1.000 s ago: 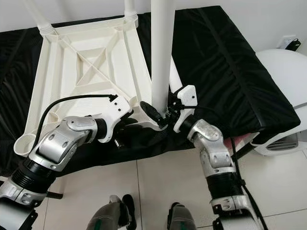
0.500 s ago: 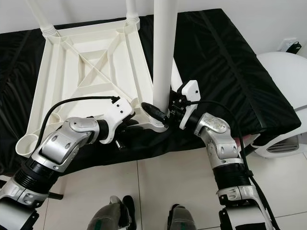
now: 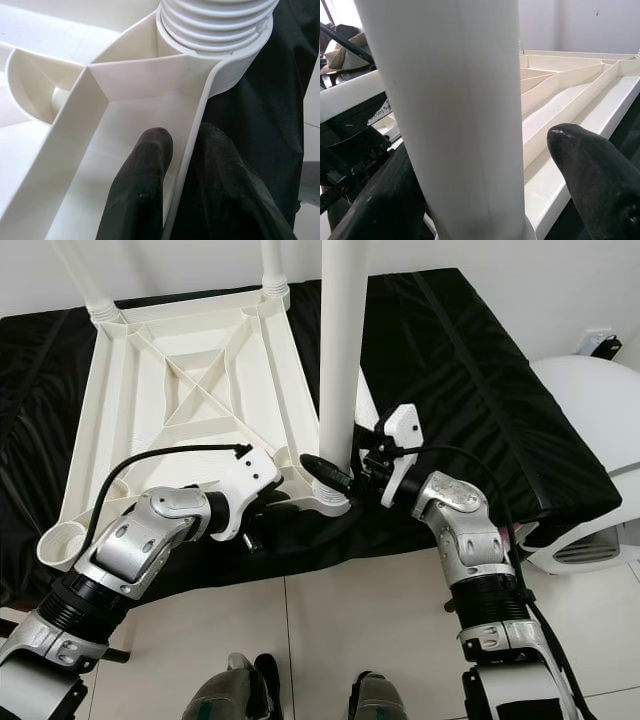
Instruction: Building children table
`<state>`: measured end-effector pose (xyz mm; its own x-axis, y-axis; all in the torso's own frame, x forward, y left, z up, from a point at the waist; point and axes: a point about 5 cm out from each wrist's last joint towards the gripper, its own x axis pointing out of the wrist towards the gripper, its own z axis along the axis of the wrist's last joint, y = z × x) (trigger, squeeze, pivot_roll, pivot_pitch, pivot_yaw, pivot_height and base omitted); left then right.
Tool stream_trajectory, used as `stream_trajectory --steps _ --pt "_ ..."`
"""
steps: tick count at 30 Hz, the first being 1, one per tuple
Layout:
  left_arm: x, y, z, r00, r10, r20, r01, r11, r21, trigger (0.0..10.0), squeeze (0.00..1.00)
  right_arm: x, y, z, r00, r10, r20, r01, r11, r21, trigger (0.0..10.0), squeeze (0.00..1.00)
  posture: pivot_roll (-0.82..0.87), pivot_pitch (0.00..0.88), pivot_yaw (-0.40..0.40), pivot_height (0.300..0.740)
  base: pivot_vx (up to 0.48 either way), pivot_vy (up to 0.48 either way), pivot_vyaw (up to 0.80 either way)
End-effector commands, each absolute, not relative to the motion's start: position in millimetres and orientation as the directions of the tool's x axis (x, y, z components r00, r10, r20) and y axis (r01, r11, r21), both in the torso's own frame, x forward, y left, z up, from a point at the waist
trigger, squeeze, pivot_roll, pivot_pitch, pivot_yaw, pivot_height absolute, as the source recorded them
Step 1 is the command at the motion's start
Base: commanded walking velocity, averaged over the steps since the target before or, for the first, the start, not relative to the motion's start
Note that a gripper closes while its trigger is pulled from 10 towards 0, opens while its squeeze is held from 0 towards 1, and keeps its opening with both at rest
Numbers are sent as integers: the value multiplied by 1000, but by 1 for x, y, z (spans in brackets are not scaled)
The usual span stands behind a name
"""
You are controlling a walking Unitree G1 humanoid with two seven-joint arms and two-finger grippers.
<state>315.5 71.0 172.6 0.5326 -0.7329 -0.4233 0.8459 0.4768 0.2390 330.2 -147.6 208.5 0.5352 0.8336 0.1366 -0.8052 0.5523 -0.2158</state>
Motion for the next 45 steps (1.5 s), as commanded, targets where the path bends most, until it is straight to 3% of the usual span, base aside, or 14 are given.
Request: stream_trajectory --steps 1,3,4,8,9,24,30,45 --pt "321 90 158 617 -628 -475 779 574 253 10000 0 332 -156 216 549 819 165 -787 573 -228 10000 0 -53 142 62 740 0 0 0" --pt "321 90 158 614 -632 -473 781 573 250 10000 0 332 -157 216 550 819 163 -786 573 -231 10000 0 -53 144 61 740 0 0 0" --pt "321 89 158 608 -640 -470 786 569 241 10000 1000 333 -157 216 552 818 162 -785 575 -232 10000 0 -54 147 63 740 0 0 0" --pt "322 89 159 600 -644 -475 793 556 248 10000 1000 333 -158 216 556 815 160 -781 579 -234 10000 0 -53 147 64 740 0 0 0" --pt "322 89 160 597 -648 -473 797 548 254 10000 0 333 -158 216 557 815 160 -781 579 -235 10000 0 -53 146 64 740 0 0 0" --pt "321 82 183 551 -725 -414 835 477 274 10000 0 334 -159 217 556 815 163 -780 580 -235 10000 0 -51 146 63 740 0 0 0" --pt "317 67 192 513 -770 -381 857 435 275 10000 0 335 -157 216 552 818 161 -784 575 -233 10000 0 -51 154 59 740 0 0 0" --pt "314 59 183 485 -777 -401 874 415 253 10000 0 334 -158 217 556 816 160 -780 578 -239 10000 0 -58 162 63 740 0 0 0"
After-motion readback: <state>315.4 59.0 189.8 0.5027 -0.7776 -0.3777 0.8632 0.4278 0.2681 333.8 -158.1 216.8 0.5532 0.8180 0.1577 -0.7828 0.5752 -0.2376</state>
